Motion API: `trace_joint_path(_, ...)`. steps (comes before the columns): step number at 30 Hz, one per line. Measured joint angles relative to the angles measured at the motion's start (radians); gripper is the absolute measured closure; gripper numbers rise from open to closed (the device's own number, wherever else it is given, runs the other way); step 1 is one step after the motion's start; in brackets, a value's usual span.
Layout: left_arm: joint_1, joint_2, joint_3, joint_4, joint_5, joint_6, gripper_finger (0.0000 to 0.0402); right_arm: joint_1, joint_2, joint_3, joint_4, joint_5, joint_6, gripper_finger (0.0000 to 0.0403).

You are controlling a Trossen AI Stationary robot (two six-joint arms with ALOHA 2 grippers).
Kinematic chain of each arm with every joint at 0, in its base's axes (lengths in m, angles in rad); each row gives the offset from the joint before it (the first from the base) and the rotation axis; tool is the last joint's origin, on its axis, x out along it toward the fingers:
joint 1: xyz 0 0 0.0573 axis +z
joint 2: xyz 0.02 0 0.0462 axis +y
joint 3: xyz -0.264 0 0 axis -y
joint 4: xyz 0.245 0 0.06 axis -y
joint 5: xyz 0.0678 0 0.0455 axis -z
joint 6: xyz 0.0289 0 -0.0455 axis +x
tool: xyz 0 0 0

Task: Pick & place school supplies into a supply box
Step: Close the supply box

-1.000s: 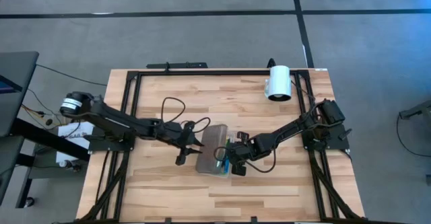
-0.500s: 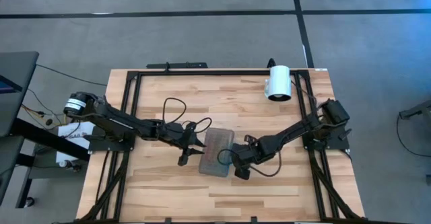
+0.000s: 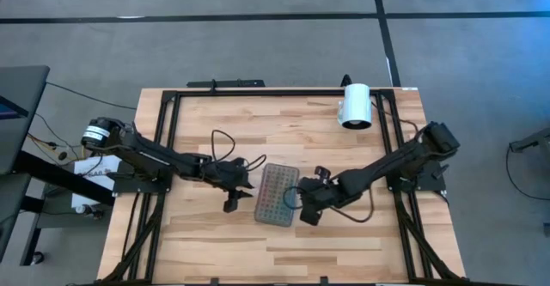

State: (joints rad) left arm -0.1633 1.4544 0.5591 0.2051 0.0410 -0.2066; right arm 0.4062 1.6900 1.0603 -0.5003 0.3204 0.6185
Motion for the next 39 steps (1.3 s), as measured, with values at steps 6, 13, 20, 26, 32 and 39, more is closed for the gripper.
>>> trace_joint_path(6,-0.015,0.008,0.0,-0.068,-0.012,0.029,0.0278,-0.043,0.097,0.0,0.149,-0.084,-0.077,0.0281)
trace_joint_path(13,-0.015,0.012,0.0,-0.055,-0.017,0.027,0.0278,-0.082,0.132,-0.001,0.139,-0.098,-0.097,0.0281)
trace_joint_path(20,-0.017,0.091,-0.001,0.029,0.029,-0.012,0.0278,-0.139,0.127,0.0,0.101,-0.108,-0.152,0.0281)
trace_joint_path(26,-0.019,0.205,0.009,0.179,0.068,-0.065,0.0278,-0.172,0.127,0.0,0.08,-0.114,-0.179,0.0281)
trace_joint_path(32,-0.011,0.22,0.019,0.172,0.034,-0.044,0.0278,-0.194,0.126,0.0,0.064,-0.132,-0.205,0.0281)
trace_joint_path(39,0.038,0.22,0.019,0.17,0.028,-0.039,0.0278,-0.213,0.126,0.0,0.051,-0.14,-0.228,0.0281)
